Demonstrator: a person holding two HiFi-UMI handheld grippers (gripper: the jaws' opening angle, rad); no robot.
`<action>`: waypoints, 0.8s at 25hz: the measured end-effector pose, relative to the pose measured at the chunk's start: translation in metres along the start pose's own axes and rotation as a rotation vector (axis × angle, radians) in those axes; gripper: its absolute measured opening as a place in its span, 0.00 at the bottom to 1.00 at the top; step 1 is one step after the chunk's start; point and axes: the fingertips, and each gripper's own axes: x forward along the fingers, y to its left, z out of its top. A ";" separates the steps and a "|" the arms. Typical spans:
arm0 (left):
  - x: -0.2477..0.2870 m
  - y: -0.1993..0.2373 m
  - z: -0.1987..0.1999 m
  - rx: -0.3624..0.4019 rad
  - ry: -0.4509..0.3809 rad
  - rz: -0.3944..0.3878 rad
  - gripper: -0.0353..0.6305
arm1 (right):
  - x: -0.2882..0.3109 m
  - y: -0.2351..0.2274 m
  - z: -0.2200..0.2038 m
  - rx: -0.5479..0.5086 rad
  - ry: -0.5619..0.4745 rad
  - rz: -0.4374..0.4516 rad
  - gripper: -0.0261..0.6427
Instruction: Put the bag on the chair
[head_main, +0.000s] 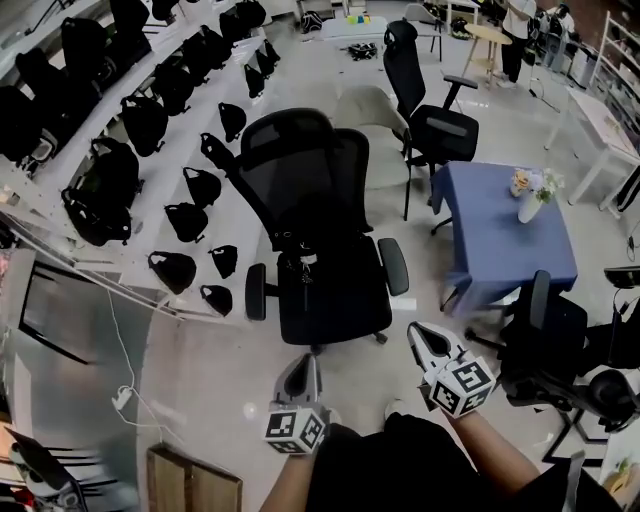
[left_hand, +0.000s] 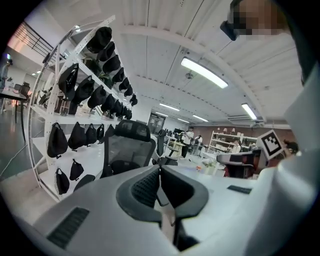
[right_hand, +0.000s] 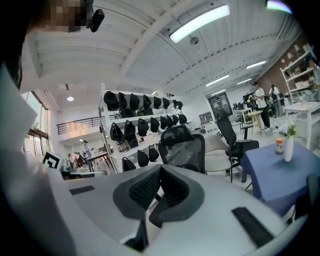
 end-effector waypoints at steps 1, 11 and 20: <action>-0.007 0.004 0.001 -0.003 -0.006 0.003 0.07 | -0.003 0.004 0.000 -0.005 -0.007 -0.010 0.04; -0.041 0.000 -0.001 -0.069 -0.044 0.000 0.07 | -0.033 0.022 -0.006 -0.105 -0.024 -0.088 0.04; -0.055 -0.004 0.001 -0.043 -0.089 0.055 0.07 | -0.049 0.022 -0.007 -0.173 -0.048 -0.097 0.04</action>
